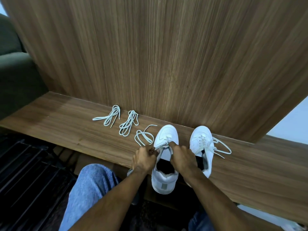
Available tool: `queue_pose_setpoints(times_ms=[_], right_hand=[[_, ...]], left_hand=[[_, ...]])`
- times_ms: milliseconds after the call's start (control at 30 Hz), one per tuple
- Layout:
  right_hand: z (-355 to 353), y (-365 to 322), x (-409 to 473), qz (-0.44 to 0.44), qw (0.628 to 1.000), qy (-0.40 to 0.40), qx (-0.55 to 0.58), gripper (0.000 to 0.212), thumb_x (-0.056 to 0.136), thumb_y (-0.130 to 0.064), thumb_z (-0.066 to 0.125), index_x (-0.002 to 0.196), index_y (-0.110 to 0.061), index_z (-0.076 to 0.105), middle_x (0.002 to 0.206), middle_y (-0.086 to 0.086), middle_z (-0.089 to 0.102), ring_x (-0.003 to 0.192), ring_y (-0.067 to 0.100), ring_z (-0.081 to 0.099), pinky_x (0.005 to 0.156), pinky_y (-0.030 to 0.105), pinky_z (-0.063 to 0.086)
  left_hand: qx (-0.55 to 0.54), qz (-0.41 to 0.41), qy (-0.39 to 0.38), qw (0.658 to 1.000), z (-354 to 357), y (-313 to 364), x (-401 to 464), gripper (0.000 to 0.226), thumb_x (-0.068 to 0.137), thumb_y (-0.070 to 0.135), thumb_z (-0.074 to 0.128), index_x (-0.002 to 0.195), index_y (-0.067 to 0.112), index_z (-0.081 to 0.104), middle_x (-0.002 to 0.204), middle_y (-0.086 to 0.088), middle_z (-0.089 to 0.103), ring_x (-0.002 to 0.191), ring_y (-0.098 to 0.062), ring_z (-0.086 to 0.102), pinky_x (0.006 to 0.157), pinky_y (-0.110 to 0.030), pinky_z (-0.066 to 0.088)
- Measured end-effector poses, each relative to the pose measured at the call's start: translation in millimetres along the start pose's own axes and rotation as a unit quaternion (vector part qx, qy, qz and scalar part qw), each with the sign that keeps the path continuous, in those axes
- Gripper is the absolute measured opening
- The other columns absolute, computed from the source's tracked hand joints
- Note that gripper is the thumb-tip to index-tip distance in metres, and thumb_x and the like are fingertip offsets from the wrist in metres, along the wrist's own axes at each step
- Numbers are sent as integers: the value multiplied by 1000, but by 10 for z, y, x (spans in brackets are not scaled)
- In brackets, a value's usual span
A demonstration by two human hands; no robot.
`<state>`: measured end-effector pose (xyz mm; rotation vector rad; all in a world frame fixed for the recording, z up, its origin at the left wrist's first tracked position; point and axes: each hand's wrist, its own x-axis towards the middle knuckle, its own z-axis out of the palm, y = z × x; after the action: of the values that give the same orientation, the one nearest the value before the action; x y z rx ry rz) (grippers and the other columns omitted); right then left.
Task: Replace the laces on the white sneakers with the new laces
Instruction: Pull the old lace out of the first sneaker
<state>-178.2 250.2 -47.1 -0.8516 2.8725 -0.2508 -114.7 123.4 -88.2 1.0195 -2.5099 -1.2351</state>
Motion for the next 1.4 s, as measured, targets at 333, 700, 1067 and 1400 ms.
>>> queue_pose_setpoints(times_ms=[333, 700, 1067, 1400], right_hand=[[71, -43, 275, 86, 987, 64, 122, 21, 94, -23, 46, 111, -17, 55, 113, 10, 62, 102, 36, 59, 80, 37, 44], [28, 78, 281, -51, 999, 6, 5, 31, 90, -30, 52, 120, -21, 55, 129, 0, 46, 117, 27, 52, 84, 38, 47], [-252, 246, 341, 147, 823, 210, 507, 25, 85, -10, 59, 70, -28, 68, 99, 2, 69, 98, 20, 63, 92, 34, 47], [153, 51, 290, -93, 990, 49, -94, 35, 90, -35, 50, 120, -20, 60, 131, 2, 48, 130, 23, 37, 99, 41, 40]], left_hand=[[65, -40, 12, 997, 81, 34, -29, 38, 83, 53, 58, 105, 23, 68, 108, -12, 67, 106, -36, 59, 81, -37, 49], [70, -35, 27, 997, 146, 14, -65, 38, 84, 52, 54, 102, 21, 66, 103, -11, 68, 102, -36, 60, 80, -39, 49], [86, -35, 19, 996, 171, 12, -69, 37, 88, 52, 54, 106, 22, 66, 107, -12, 66, 104, -35, 60, 82, -38, 46], [101, -27, 19, 994, 139, 24, -94, 40, 89, 53, 52, 104, 19, 66, 107, -12, 67, 105, -35, 60, 80, -37, 45]])
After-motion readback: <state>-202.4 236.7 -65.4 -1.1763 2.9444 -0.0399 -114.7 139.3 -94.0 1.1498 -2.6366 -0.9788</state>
